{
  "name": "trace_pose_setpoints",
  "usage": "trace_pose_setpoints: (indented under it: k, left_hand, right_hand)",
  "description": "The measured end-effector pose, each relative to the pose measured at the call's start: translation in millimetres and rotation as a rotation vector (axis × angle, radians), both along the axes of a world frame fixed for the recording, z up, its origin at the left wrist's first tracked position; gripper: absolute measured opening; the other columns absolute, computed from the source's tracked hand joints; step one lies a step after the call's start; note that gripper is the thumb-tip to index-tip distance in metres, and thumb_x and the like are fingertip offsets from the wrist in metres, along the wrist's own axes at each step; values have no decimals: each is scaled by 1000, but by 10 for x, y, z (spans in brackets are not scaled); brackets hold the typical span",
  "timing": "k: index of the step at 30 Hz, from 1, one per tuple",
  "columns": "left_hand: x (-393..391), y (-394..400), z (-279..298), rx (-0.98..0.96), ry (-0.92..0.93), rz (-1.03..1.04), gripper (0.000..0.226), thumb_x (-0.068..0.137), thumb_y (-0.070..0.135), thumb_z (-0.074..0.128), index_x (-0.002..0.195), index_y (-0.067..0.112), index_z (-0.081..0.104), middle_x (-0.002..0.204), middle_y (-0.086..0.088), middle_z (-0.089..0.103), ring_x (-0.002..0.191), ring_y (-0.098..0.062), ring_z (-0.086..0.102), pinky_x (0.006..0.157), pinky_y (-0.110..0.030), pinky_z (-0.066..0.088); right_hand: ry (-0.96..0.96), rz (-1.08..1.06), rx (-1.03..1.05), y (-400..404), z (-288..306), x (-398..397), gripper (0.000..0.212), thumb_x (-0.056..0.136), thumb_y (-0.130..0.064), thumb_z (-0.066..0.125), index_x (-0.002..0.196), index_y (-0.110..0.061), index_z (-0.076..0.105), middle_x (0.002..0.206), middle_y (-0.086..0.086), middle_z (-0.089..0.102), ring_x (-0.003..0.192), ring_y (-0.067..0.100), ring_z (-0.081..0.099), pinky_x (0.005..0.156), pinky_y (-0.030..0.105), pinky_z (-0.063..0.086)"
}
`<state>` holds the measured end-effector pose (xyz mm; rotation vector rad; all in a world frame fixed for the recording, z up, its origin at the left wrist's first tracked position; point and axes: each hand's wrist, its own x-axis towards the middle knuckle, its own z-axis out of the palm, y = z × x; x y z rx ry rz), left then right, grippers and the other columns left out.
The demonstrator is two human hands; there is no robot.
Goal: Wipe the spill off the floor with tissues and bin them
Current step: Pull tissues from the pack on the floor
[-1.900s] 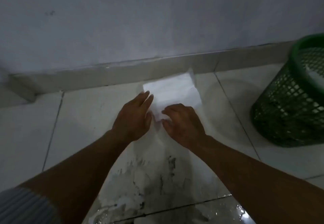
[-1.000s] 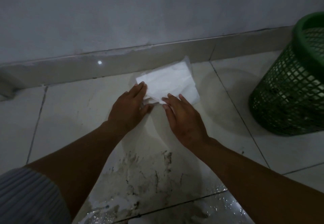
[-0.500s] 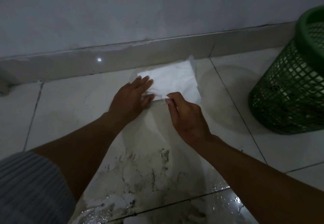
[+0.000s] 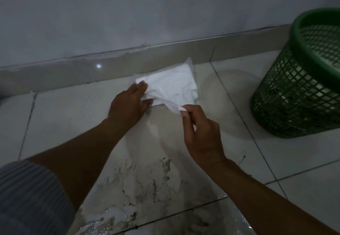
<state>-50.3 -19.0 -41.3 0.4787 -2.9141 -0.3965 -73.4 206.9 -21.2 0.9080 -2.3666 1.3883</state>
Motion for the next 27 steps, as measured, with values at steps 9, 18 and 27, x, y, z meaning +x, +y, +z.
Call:
trace_pose_setpoints:
  k: [9, 18, 27]
  left_hand:
    - [20, 75, 65, -82, 5, -228, 48, 100, 22, 49, 146, 10, 43, 154, -9, 39, 144, -27, 36, 112, -45, 38]
    - [-25, 38, 93, -118, -106, -176, 49, 102, 27, 40, 148, 12, 38, 159, -8, 32, 148, -27, 28, 113, -48, 32]
    - [710, -53, 626, 55, 0, 24, 58, 101, 41, 43, 151, 14, 34, 157, -7, 36, 146, -23, 31, 116, -41, 31]
  right_hand:
    - [-331, -144, -175, 1, 256, -69, 16, 101, -21, 52, 86, -19, 57, 62, -11, 52, 57, -3, 51, 50, 7, 34]
    - [-557, -178, -467, -21, 637, -103, 21, 102, -20, 50, 84, -15, 58, 65, -16, 55, 58, -4, 47, 52, 10, 38]
    - [-562, 83, -296, -400, 1115, 208, 25, 102, -19, 50, 77, -15, 53, 56, -13, 42, 51, 1, 36, 49, 10, 31]
